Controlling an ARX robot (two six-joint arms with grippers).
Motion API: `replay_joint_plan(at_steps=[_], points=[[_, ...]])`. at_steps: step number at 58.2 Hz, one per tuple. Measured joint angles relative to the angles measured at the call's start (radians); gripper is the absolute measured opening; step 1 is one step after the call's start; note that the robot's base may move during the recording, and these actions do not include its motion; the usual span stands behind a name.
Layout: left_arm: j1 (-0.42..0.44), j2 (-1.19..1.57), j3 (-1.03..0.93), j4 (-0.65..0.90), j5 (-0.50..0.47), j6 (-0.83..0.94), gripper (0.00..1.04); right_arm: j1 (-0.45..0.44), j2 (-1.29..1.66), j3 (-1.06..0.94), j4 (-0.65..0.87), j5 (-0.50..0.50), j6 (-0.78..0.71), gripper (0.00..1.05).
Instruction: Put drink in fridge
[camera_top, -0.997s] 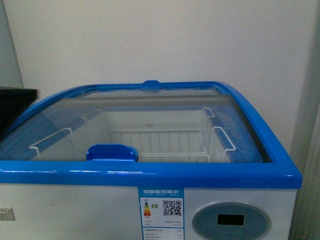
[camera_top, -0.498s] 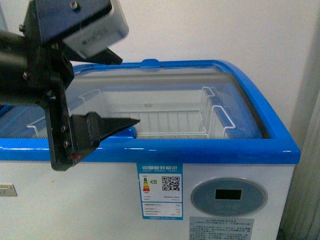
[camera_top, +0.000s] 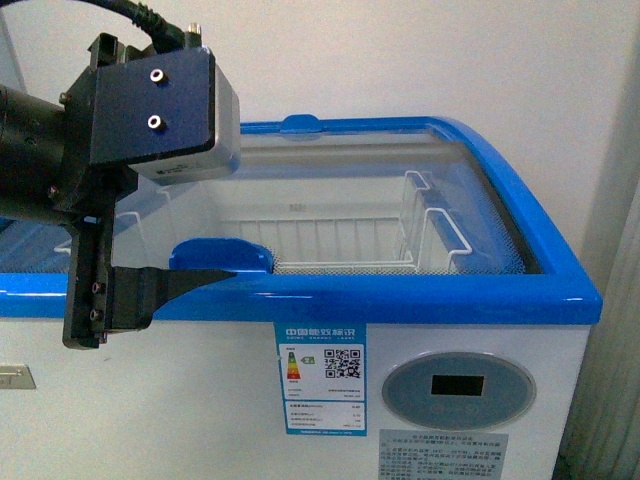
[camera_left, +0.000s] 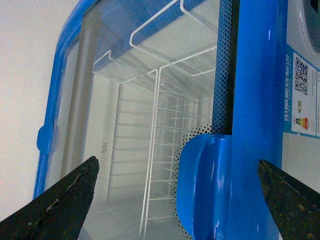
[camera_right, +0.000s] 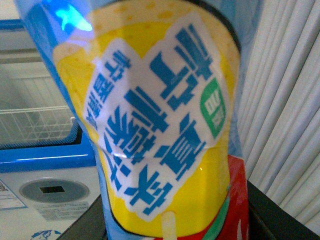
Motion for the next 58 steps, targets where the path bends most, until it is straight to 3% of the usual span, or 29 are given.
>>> replay_joint_plan(at_steps=[23, 47, 55, 58], points=[[0.035, 0.113, 0.098, 0.028, -0.008, 0.06, 0.97, 0.0, 0.0, 0.0, 0.0, 0.0, 0.0, 0.44], [0.05, 0.25, 0.289, -0.066, 0.039, 0.069, 0.97, 0.0, 0.0, 0.0, 0.0, 0.0, 0.0, 0.44], [0.051, 0.366, 0.394, 0.129, -0.024, 0.082, 0.97, 0.0, 0.0, 0.0, 0.0, 0.0, 0.0, 0.44], [0.048, 0.461, 0.483, 0.321, -0.156, 0.054, 0.97, 0.0, 0.0, 0.0, 0.0, -0.001, 0.0, 0.44]])
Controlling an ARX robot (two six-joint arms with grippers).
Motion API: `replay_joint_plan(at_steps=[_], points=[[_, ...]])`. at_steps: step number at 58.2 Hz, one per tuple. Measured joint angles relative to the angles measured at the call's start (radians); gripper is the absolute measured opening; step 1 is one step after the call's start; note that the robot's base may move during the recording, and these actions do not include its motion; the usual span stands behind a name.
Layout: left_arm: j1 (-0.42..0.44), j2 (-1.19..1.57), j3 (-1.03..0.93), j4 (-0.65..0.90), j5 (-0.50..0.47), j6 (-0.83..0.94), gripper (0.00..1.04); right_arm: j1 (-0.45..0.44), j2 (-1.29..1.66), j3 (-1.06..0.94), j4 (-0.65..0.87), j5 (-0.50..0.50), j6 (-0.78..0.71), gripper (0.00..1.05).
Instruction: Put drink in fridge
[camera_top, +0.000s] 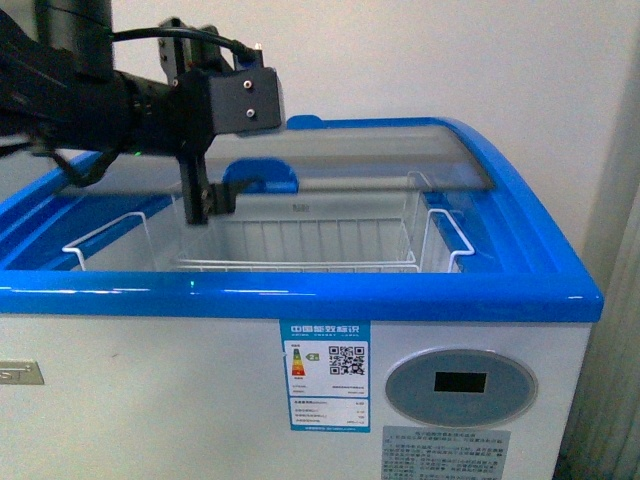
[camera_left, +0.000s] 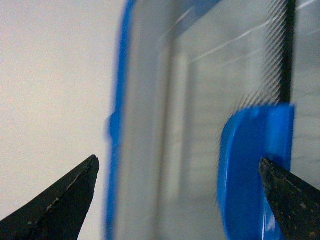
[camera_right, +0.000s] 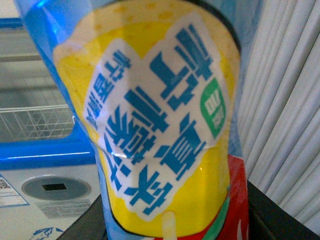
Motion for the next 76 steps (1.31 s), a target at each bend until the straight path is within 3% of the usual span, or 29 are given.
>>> replay_joint_plan(at_steps=[1, 4, 10, 14, 26, 29, 34, 43, 46, 50, 57, 64, 71, 76], points=[[0.0, 0.037, 0.04, 0.073, -0.094, -0.021, 0.97, 0.0, 0.0, 0.0, 0.0, -0.002, 0.0, 0.44], [0.017, 0.093, 0.096, 0.228, -0.244, -0.079, 0.97, 0.001, 0.0, 0.0, 0.0, -0.009, 0.0, 0.44], [0.055, 0.026, -0.047, 0.433, -0.431, -0.283, 0.97, -0.001, 0.0, 0.0, 0.0, 0.015, 0.005, 0.44], [0.071, -0.119, -0.258, 0.469, -0.523, -0.514, 0.97, 0.0, 0.0, 0.0, 0.0, 0.003, 0.004, 0.44], [0.045, -0.783, -1.083, 0.189, -0.486, -1.212, 0.97, 0.002, 0.0, 0.0, 0.0, -0.002, 0.005, 0.44], [0.033, -0.986, -1.248, 0.042, -0.488, -1.341, 0.97, 0.002, 0.0, 0.0, 0.0, -0.002, 0.005, 0.44], [0.021, -1.203, -1.364, -0.129, -0.512, -1.426, 0.97, 0.002, 0.0, 0.0, 0.0, 0.001, 0.005, 0.44], [0.016, -1.614, -1.509, -0.266, -0.528, -1.452, 0.83, 0.002, 0.0, 0.0, 0.0, -0.003, 0.004, 0.44], [0.056, -1.829, -1.532, -0.331, -0.446, -1.455, 0.73, -0.001, 0.005, 0.003, -0.011, -0.013, 0.004, 0.44], [0.156, -1.98, -1.532, -0.333, -0.381, -1.456, 0.59, -0.046, 0.055, 0.094, -0.205, -0.141, -0.011, 0.44], [0.175, -2.005, -1.532, -0.337, -0.365, -1.456, 0.45, -0.06, 0.103, 0.161, -0.284, -0.233, -0.064, 0.44], [0.178, -2.009, -1.532, -0.338, -0.364, -1.456, 0.29, -0.094, 0.22, 0.237, -0.194, -0.357, -0.156, 0.44], [0.179, -2.01, -1.532, -0.339, -0.362, -1.456, 0.04, -0.076, 0.5, 0.455, -0.008, -0.481, -0.375, 0.44], [0.179, -2.01, -1.532, -0.339, -0.362, -1.459, 0.03, -0.024, 0.703, 0.624, 0.011, -0.524, -0.546, 0.44]])
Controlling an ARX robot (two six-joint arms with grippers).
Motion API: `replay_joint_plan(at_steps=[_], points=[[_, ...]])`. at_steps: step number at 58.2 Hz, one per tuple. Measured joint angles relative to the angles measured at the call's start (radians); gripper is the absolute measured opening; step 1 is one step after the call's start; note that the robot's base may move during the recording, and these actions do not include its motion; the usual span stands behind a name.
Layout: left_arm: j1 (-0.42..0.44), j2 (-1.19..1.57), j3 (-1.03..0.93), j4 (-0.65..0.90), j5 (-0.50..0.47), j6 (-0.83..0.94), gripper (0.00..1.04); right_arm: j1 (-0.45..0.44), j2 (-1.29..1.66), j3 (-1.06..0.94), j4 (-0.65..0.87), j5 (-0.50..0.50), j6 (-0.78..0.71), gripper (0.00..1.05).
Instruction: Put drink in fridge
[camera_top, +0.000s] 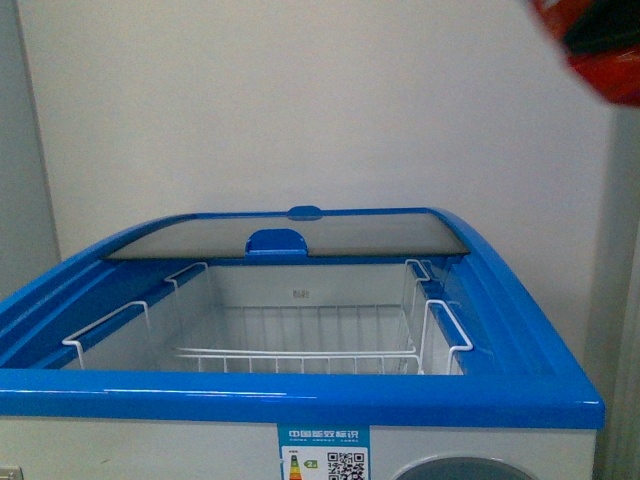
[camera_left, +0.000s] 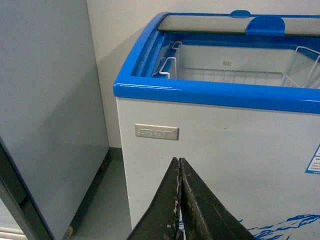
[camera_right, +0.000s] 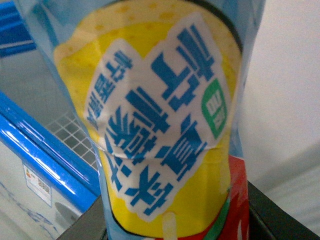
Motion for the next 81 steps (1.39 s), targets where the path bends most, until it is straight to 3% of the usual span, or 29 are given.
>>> replay_joint_plan(at_steps=[12, 24, 30, 33, 40, 46, 50, 57, 62, 67, 75, 81], points=[[0.0, 0.0, 0.0, 0.0, 0.0, 0.0, 0.03, 0.143, 0.529, 0.384, -0.173, 0.08, -0.337, 0.44], [0.0, 0.0, 0.0, 0.0, 0.0, 0.0, 0.03, 0.213, 0.727, 0.517, -0.166, 0.166, -0.41, 0.44], [0.0, 0.0, 0.0, 0.0, 0.0, 0.0, 0.03, 0.237, 0.783, 0.575, -0.177, 0.195, -0.417, 0.66], [0.0, 0.0, 0.0, 0.0, 0.0, 0.0, 0.03, 0.236, 0.789, 0.592, -0.153, 0.199, -0.382, 0.76], [0.0, 0.0, 0.0, 0.0, 0.0, 0.0, 0.03, 0.209, 0.664, 0.481, 0.082, 0.28, -0.289, 0.97], [0.0, 0.0, 0.0, 0.0, 0.0, 0.0, 0.03, 0.149, 0.35, 0.158, 0.277, 0.259, -0.223, 0.97], [0.0, 0.0, 0.0, 0.0, 0.001, 0.0, 0.03, 0.121, 0.206, -0.018, 0.307, 0.28, -0.153, 0.97], [0.0, 0.0, 0.0, 0.0, 0.001, 0.0, 0.03, 0.111, -0.03, -0.303, 0.227, 0.243, 0.036, 0.97], [0.0, 0.0, 0.0, 0.0, 0.0, 0.0, 0.03, 0.073, -0.256, -0.455, 0.062, 0.222, 0.216, 0.97], [0.0, 0.0, 0.0, 0.0, 0.001, 0.0, 0.03, -0.019, -0.556, -0.496, -0.16, 0.236, 0.426, 0.97], [0.0, -0.001, 0.0, 0.0, 0.002, 0.0, 0.03, -0.151, -0.706, -0.526, -0.182, 0.24, 0.552, 0.97], [0.0, -0.001, 0.0, 0.0, 0.0, 0.0, 0.03, -0.089, -0.711, -0.618, -0.165, 0.333, 0.595, 0.97]])
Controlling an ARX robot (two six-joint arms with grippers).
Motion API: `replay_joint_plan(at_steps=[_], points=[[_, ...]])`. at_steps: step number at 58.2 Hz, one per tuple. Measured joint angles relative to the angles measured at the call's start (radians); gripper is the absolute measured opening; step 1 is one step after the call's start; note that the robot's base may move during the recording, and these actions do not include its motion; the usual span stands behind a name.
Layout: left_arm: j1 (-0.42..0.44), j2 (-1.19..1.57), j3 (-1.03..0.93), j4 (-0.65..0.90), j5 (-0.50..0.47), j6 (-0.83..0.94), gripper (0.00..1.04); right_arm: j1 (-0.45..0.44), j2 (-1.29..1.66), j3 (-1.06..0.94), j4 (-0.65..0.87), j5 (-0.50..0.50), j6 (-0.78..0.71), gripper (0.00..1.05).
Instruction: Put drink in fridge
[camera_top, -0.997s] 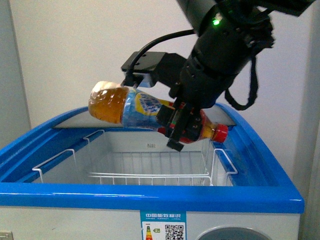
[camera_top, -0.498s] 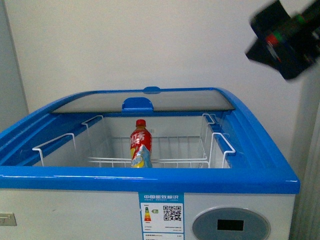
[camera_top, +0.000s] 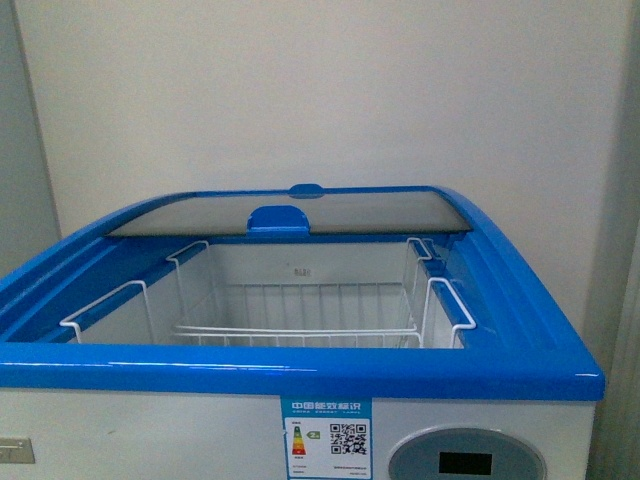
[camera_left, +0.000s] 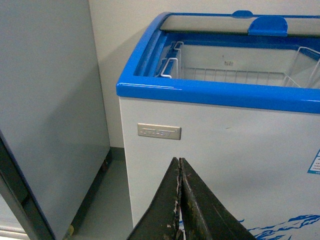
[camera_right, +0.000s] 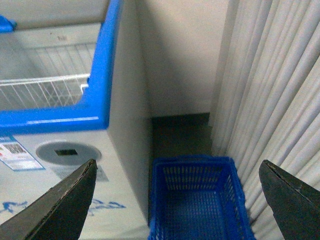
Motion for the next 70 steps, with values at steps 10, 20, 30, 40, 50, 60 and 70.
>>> replay_joint_plan(at_steps=[10, 20, 30, 40, 50, 60, 70], points=[[0.0, 0.0, 0.0, 0.0, 0.0, 0.0, 0.03, 0.122, -0.116, -0.207, 0.321, -0.014, -0.086, 0.76], [0.0, 0.0, 0.0, 0.0, 0.0, 0.0, 0.03, 0.066, -0.183, -0.288, 0.391, -0.077, -0.129, 0.51], [0.0, 0.0, 0.0, 0.0, 0.0, 0.0, 0.03, -0.1, -0.245, -0.389, 0.41, -0.266, -0.148, 0.13], [0.0, 0.0, 0.0, 0.0, 0.0, 0.0, 0.03, -0.16, -0.279, -0.432, 0.425, -0.3, -0.151, 0.03], [0.0, 0.0, 0.0, 0.0, 0.0, 0.0, 0.03, -0.163, -0.307, -0.472, 0.435, -0.3, -0.151, 0.03], [0.0, 0.0, 0.0, 0.0, 0.0, 0.0, 0.03, -0.163, -0.323, -0.493, 0.44, -0.3, -0.151, 0.03], [0.0, 0.0, 0.0, 0.0, 0.0, 0.0, 0.03, -0.164, -0.336, -0.508, 0.443, -0.3, -0.151, 0.03]])
